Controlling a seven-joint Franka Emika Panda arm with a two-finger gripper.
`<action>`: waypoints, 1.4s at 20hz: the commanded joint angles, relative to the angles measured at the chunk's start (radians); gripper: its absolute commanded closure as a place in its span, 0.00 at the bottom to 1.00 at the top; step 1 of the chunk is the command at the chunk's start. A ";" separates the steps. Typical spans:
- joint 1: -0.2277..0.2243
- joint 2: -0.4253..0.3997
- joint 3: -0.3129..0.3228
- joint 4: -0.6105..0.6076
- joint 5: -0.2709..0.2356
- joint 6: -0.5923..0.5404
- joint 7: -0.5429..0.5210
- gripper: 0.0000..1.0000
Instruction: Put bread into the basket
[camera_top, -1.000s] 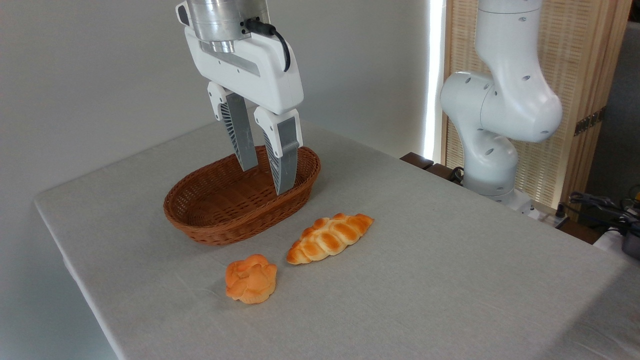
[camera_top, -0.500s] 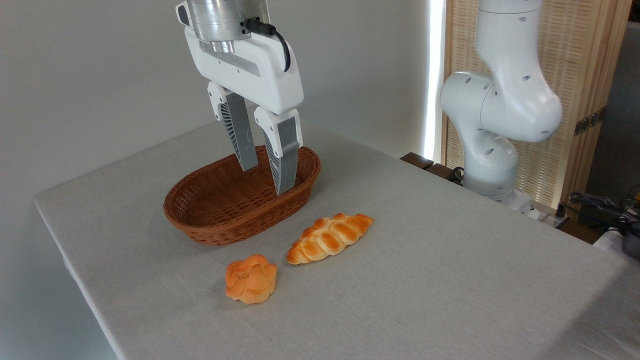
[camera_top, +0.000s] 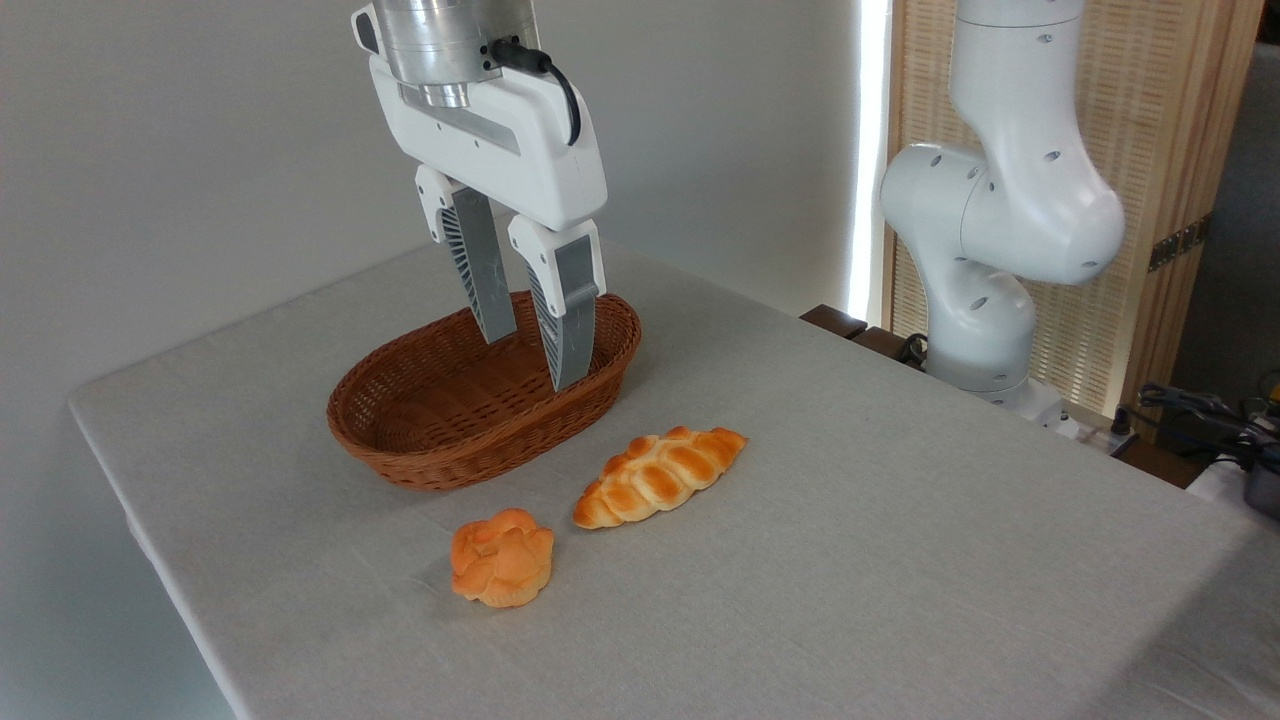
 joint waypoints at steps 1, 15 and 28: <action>0.001 -0.004 0.003 -0.004 -0.018 -0.004 0.012 0.00; 0.001 0.015 -0.004 0.001 -0.018 0.015 0.012 0.00; -0.007 0.024 -0.056 -0.238 -0.010 0.318 0.012 0.00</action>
